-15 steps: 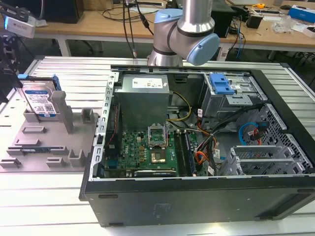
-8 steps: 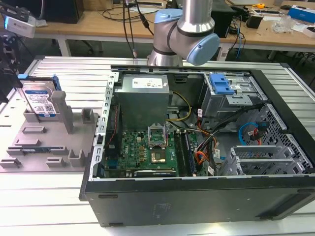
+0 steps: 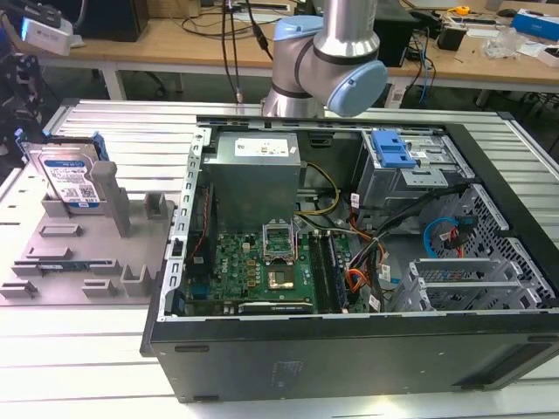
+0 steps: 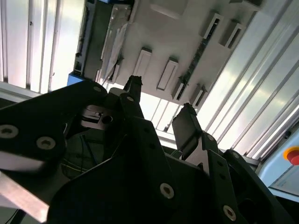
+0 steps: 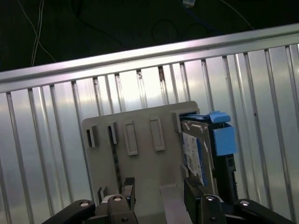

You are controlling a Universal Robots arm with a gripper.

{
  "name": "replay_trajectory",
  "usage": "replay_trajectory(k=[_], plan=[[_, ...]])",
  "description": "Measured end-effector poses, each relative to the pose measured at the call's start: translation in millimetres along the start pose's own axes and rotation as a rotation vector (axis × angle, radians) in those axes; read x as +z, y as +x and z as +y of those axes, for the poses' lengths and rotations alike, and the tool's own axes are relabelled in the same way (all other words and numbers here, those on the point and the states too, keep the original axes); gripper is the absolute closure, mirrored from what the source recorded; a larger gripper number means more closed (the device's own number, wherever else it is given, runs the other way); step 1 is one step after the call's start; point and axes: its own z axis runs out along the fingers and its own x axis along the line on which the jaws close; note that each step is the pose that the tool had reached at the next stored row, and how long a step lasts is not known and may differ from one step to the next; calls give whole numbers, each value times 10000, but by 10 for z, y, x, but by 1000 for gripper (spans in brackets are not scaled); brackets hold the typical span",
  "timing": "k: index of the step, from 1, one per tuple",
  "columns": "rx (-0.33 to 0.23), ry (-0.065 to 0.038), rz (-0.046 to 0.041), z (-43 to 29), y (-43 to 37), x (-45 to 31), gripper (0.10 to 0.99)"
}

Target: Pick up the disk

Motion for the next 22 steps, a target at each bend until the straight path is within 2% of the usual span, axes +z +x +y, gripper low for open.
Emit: replay_trajectory(k=[9,11,14,18,19,22], plan=[[-382,11,47,49,-306,0,545],[-464,17,66,67,-415,-1,545],[-597,69,93,84,-519,8,545],[-753,196,154,109,-587,41,545],[-765,198,162,124,-595,46,545],[-801,200,171,218,-610,68,545]])
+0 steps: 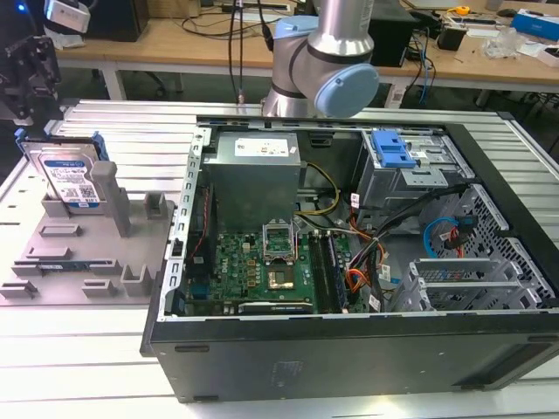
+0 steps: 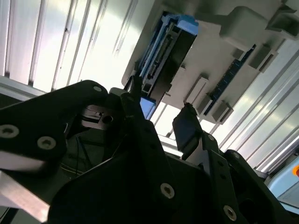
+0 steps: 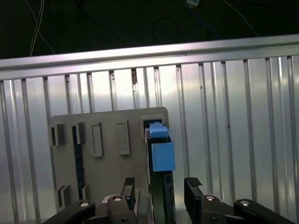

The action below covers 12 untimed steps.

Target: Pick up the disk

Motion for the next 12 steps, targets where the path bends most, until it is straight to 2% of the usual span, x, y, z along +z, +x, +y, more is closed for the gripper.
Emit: replay_trajectory(k=[3,9,12], plan=[[-43,2,5,129,-3,21,545],[-554,12,1,162,-1,96,545],[-585,10,2,166,-1,110,545]])
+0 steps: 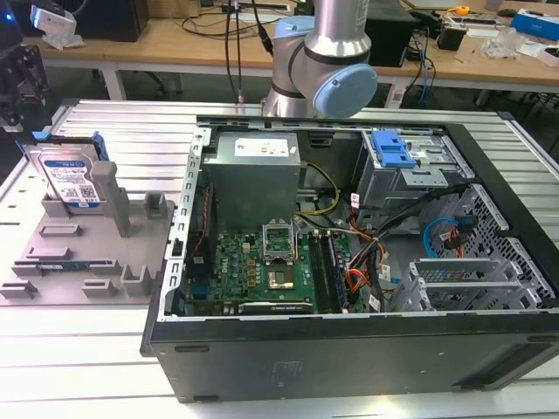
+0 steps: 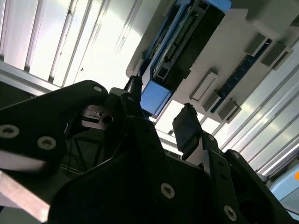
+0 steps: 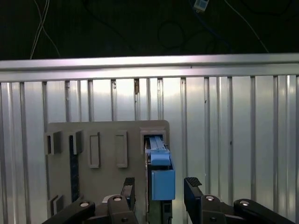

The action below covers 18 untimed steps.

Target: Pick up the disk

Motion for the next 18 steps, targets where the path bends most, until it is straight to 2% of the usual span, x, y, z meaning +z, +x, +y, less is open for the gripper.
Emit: replay_trajectory(k=[6,13,18], plan=[[2,3,-1,-2,-1,27,545],[0,3,-1,-2,-3,137,545],[0,2,-1,-1,-4,189,545]])
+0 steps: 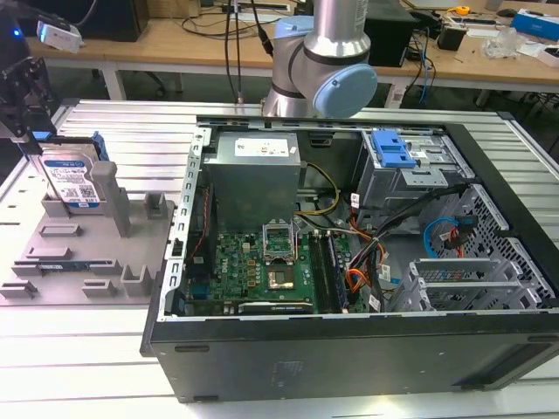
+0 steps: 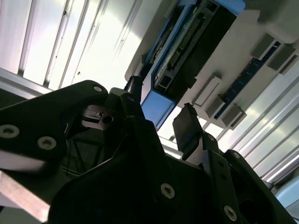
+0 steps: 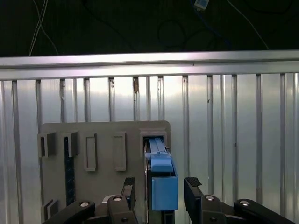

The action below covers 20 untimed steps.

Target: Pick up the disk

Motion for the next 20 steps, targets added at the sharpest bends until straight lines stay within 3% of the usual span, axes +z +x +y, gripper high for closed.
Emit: replay_trajectory(k=[9,18,20], plan=[[0,0,0,1,-2,114,545],[0,-1,0,2,-3,162,545],[0,0,0,2,-3,164,624]])
